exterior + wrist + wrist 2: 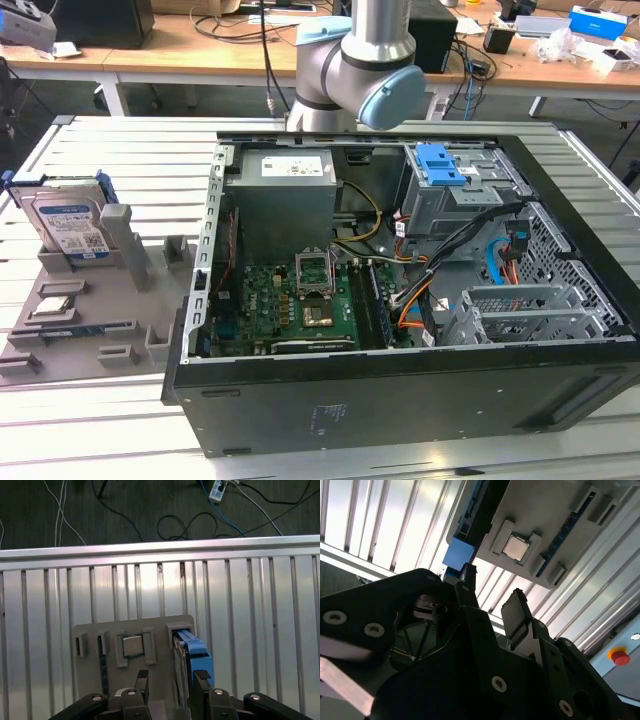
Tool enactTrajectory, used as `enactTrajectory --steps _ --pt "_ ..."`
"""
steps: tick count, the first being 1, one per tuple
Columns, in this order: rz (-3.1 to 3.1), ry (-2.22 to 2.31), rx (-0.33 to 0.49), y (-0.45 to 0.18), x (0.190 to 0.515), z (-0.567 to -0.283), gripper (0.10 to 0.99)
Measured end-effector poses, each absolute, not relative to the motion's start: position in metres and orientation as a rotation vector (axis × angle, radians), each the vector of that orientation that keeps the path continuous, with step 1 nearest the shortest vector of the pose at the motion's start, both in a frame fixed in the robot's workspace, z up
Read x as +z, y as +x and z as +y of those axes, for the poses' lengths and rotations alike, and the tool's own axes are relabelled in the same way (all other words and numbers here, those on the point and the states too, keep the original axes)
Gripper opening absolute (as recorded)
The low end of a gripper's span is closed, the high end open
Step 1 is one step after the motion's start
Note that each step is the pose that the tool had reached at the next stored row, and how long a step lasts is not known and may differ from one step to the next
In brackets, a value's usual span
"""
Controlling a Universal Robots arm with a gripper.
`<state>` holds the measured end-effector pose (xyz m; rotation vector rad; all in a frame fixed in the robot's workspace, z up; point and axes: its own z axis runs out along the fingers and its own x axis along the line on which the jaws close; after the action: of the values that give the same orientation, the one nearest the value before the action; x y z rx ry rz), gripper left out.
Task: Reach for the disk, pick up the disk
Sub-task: 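Pick up the disk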
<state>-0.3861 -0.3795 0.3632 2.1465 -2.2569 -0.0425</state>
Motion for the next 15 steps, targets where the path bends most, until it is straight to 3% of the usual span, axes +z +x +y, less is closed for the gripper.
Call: enactTrajectory --steps 15 --pt "-2.2 2.204 -0.041 -0.372 0.333 -0.348 0.482"
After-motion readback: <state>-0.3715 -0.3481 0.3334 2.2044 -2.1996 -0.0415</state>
